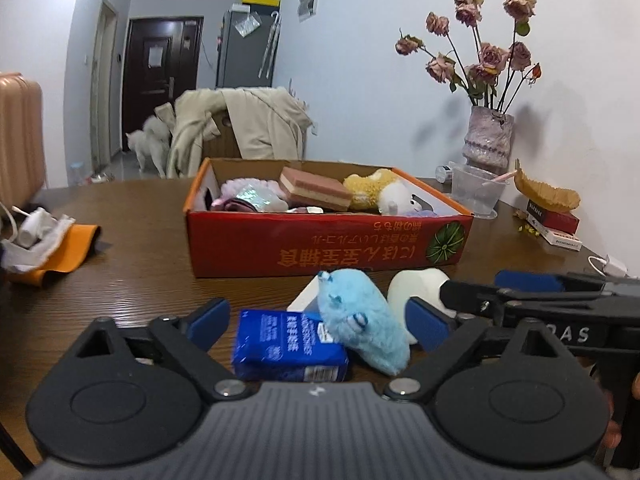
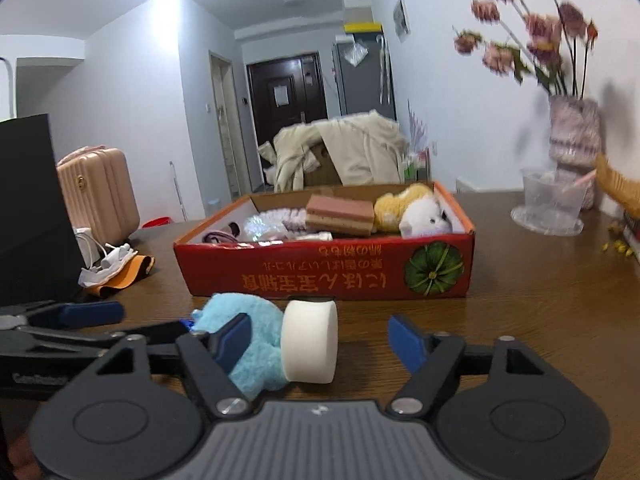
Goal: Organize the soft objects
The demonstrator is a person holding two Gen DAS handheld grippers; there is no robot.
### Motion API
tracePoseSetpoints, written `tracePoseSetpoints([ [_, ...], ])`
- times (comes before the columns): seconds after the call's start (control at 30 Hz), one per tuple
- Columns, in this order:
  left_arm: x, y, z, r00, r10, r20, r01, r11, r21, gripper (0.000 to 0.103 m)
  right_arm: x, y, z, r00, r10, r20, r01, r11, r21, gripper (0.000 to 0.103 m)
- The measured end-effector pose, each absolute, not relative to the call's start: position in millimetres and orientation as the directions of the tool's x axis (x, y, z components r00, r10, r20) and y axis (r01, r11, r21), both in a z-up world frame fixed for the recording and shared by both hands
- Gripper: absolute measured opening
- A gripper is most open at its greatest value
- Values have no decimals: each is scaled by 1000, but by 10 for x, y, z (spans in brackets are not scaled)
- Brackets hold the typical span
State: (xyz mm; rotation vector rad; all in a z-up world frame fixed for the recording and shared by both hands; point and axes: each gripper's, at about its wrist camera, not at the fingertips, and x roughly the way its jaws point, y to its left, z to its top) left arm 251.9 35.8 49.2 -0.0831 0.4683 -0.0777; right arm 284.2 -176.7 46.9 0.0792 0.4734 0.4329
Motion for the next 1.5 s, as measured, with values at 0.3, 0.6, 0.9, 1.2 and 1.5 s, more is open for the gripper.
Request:
tracePoseSetpoints([
  [0.3, 2881, 371, 465, 868, -115, -482, 37, 985, -169, 73, 3223, -1842, 361, 756, 472, -454, -375, 880, 291, 46],
  [0.6, 2898, 346, 557, 883, -107, -457, 30, 984, -173, 74, 3422, -2096, 322, 771, 371, -518, -232, 921, 314, 46],
  [0.9, 2821, 351, 572, 884, -108, -455, 26, 983, -181, 74, 3345, -2141, 292, 761, 366, -535, -230, 924, 306, 47],
  [1.2, 2834, 378, 523, 874, -116, -472, 19, 979, -205, 53, 3202, -1972, 482, 808, 348, -475, -305, 937, 167, 54],
  [1.5, 2872, 127, 411, 839, -183, -513, 91, 976, -200, 41, 3064, -1987, 543, 824, 348, -447, -310, 938, 158, 54],
])
